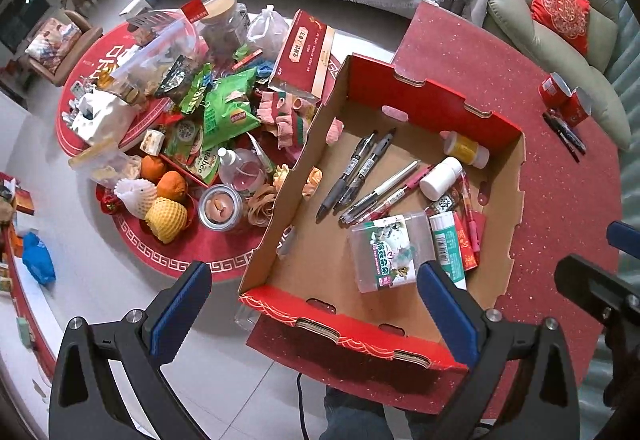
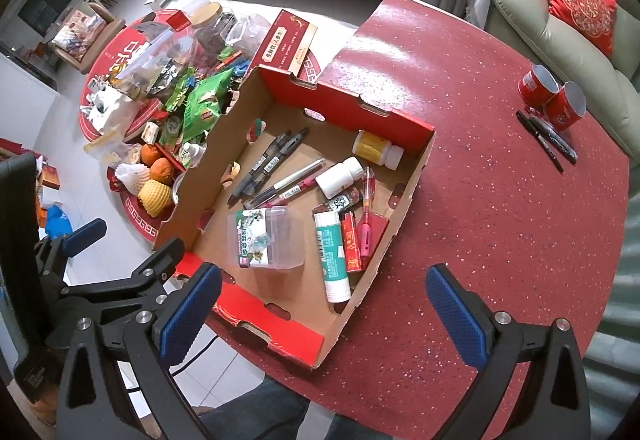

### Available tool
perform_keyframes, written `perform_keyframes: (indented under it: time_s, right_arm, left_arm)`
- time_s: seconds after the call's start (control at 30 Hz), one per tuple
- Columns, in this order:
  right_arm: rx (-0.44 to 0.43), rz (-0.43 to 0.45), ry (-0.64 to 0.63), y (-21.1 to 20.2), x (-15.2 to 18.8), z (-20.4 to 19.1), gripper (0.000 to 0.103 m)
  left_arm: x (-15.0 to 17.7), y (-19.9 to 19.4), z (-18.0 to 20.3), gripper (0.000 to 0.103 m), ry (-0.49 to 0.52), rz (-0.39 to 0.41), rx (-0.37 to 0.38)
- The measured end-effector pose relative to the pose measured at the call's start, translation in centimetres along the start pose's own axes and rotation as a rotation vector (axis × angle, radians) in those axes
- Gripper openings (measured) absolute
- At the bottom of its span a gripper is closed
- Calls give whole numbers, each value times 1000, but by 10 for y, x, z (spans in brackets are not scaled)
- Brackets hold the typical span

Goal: Organize rigid objects

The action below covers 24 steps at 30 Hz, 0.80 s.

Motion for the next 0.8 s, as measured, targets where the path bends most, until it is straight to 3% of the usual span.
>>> perform_keyframes:
  time_s: [0.8]
  right_arm:
    - [1,-9,-17,2,-2,-13,103]
  left_arm:
    - [4,4,1,102,1,-7,11]
Point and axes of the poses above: each gripper's, at about its wrist camera, not at the fingertips, and y roughly the way its jaws point, z to its right, x to its underside, the point moved 8 cm from there along y, roughly the way its jaws point, and after that the axes turned 4 degrees about z, right-handed, at the moved point
